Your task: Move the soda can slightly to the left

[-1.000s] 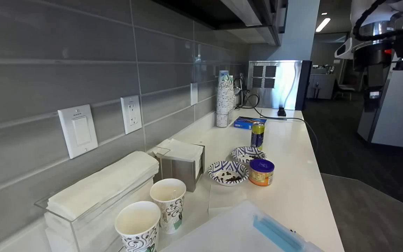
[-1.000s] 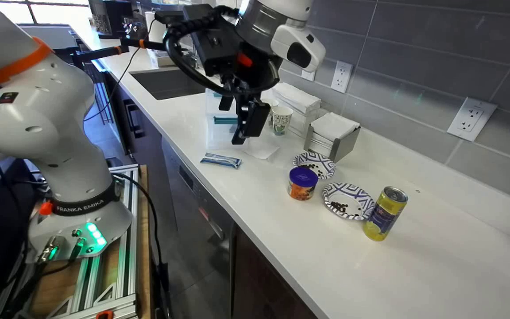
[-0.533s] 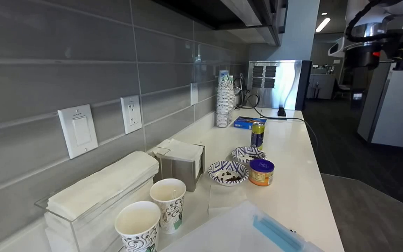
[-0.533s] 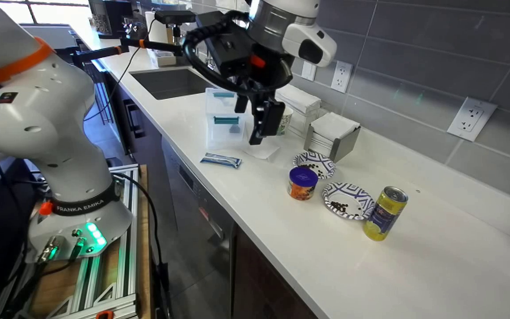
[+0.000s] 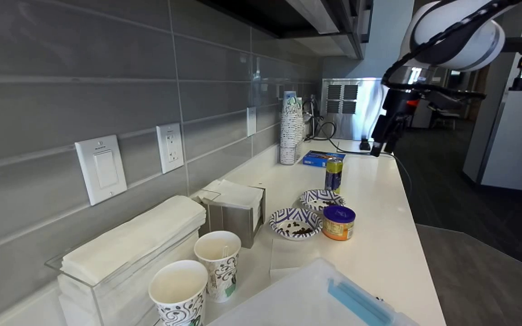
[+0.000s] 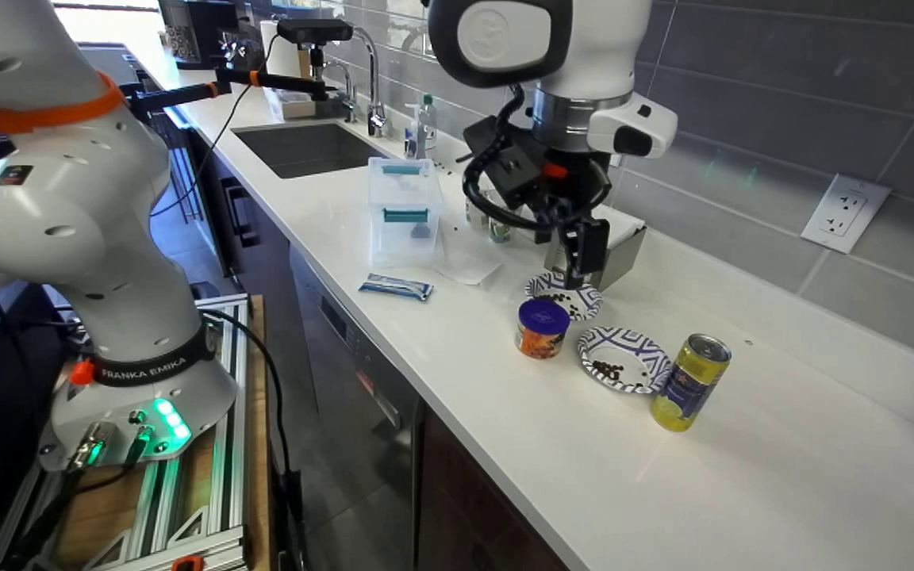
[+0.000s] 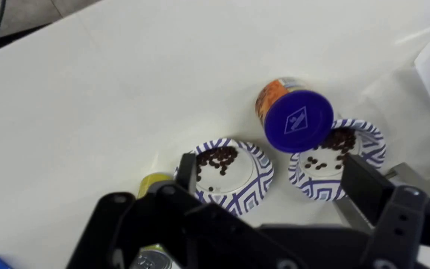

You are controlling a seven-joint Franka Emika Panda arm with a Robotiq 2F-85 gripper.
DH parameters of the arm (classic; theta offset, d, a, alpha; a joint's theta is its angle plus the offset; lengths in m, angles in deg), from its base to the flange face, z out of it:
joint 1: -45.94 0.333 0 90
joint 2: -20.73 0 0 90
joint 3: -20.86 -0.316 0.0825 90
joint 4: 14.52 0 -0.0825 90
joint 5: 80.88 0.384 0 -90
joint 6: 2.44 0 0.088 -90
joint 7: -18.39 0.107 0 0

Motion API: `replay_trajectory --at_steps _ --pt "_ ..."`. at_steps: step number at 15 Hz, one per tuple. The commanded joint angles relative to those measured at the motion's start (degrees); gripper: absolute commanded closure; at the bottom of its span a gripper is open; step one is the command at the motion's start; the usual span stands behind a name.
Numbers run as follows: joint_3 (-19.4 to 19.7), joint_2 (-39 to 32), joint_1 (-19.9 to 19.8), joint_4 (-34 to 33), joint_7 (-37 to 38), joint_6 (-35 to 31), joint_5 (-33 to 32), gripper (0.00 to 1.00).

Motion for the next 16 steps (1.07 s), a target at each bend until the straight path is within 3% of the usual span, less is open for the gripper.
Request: replay_trajectory --at_steps 1,6,10,16 --pt "-1.7 -10.1 -0.9 -6.4 5.7 -7.5 2.7 0.00" --pt "-2.1 -20.0 -2.9 -16.6 19.0 -12.7 2.6 0.00" --pt "-0.9 -23.8 -3.2 -22.2 32.5 -10.8 -0.9 0.00" --pt "-1.9 -28.5 -5.4 -26.5 35.3 -11.1 4.8 0.00"
